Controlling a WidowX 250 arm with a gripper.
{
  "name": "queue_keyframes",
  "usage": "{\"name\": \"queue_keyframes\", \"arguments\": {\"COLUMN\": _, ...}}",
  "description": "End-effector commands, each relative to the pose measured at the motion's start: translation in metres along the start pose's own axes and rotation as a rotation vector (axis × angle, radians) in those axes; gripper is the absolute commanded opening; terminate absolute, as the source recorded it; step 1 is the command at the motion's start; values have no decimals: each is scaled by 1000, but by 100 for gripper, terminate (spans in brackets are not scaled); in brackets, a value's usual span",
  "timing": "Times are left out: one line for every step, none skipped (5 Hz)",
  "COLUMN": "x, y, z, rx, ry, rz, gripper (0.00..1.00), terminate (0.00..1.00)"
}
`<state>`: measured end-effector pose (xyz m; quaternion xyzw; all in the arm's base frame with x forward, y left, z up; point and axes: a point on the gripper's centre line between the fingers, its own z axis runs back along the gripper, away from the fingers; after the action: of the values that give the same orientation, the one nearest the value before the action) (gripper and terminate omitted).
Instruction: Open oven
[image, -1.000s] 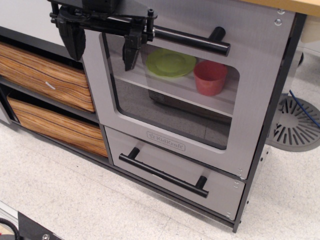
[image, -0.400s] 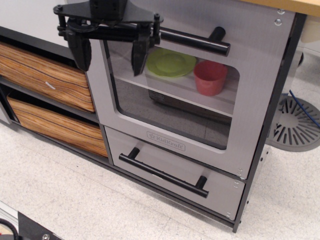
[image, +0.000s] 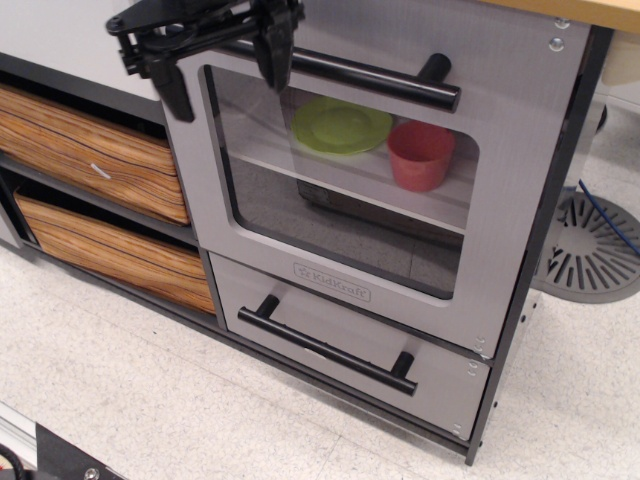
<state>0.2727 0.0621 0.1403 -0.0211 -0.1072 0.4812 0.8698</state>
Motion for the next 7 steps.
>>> {"name": "queue_keyframes", "arguments": {"x": 30, "y": -5, "z": 12, "rx": -170, "ry": -64, "rz": 274, "gripper": 100, "terminate": 0}}
{"name": "queue_keyframes", "arguments": {"x": 38, "y": -10, "z": 13, "rx": -183, "ry": -65, "rz": 321, "gripper": 100, "terminate": 0}}
{"name": "queue_keyframes", "arguments": {"x": 39, "y": -14, "z": 0, "rx": -161, "ry": -70, "rz": 337, "gripper": 100, "terminate": 0}}
{"name": "queue_keyframes", "arguments": {"x": 39, "y": -14, "z": -14, "rx": -131, "ry": -80, "rz": 357, "gripper": 100, "terminate": 0}}
{"name": "queue_keyframes", "arguments": {"x": 38, "y": -10, "z": -21, "rx": -118, "ry": -82, "rz": 354, "gripper": 100, "terminate": 0}}
{"name": "queue_keyframes", "arguments": {"x": 31, "y": -4, "z": -15, "rx": -128, "ry": -86, "rz": 302, "gripper": 100, "terminate": 0}}
{"name": "queue_keyframes", "arguments": {"x": 24, "y": 1, "z": -7, "rx": -143, "ry": -85, "rz": 257, "gripper": 100, "terminate": 0}}
